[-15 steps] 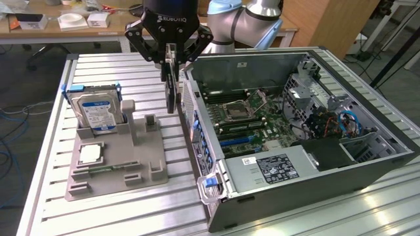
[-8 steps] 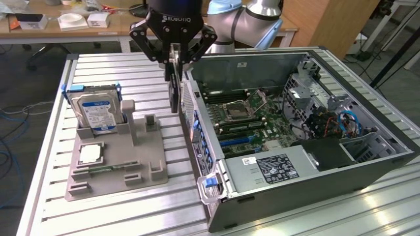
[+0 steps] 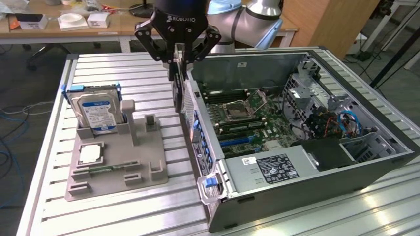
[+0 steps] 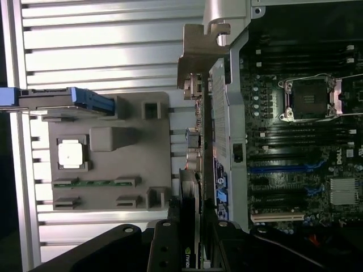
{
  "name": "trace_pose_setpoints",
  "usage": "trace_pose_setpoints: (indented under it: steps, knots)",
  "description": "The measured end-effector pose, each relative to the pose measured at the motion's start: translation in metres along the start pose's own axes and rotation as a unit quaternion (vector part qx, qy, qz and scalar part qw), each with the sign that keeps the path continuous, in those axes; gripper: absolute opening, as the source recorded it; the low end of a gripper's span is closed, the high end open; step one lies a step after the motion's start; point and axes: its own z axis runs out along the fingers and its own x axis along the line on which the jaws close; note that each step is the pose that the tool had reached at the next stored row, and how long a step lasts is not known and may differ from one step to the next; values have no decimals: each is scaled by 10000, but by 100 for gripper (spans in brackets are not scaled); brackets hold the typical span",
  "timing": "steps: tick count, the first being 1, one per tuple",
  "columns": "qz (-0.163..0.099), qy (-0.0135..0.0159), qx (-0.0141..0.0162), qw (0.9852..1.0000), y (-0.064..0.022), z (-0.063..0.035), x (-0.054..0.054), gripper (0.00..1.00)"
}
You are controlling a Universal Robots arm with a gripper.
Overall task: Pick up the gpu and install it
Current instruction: 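Pick up the gpu and move the gpu toward the slot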
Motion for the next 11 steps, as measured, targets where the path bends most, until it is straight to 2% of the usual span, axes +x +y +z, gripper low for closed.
trace_pose_setpoints:
  steps: [11]
  knots:
    - [0, 0, 0, 10000, 8, -4, -104, 26]
